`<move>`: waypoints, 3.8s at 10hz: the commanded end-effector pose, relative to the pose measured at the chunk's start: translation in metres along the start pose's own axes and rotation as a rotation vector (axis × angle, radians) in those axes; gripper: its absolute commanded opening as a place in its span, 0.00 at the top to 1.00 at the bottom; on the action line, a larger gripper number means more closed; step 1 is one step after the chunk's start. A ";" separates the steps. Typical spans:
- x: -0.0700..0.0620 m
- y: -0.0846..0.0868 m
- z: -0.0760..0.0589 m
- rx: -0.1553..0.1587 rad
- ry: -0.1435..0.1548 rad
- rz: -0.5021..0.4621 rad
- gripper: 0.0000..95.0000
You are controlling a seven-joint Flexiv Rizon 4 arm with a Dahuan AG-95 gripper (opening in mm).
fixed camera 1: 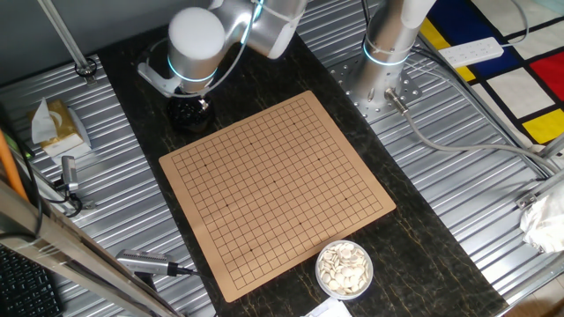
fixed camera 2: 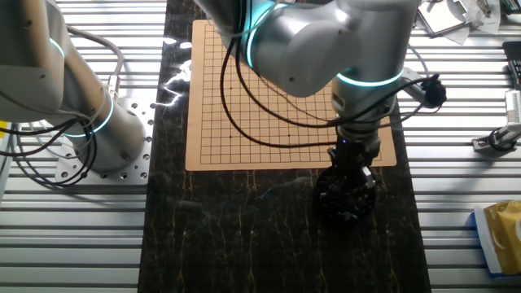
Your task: Play the first move as black on the 3-4 point in the upper right corner of the Go board
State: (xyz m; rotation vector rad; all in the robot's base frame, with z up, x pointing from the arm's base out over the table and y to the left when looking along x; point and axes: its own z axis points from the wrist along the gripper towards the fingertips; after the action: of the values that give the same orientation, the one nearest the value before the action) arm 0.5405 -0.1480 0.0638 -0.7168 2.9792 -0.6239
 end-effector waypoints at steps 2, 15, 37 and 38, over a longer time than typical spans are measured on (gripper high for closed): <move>0.000 0.000 -0.011 0.006 0.007 0.001 0.80; 0.000 0.000 -0.011 -0.048 0.019 -0.040 0.40; 0.004 0.001 0.009 0.000 0.000 -0.014 0.80; 0.004 0.001 0.010 0.003 0.001 -0.014 0.80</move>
State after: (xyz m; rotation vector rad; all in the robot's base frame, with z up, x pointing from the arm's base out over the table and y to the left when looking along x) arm 0.5383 -0.1527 0.0537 -0.7355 2.9778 -0.6321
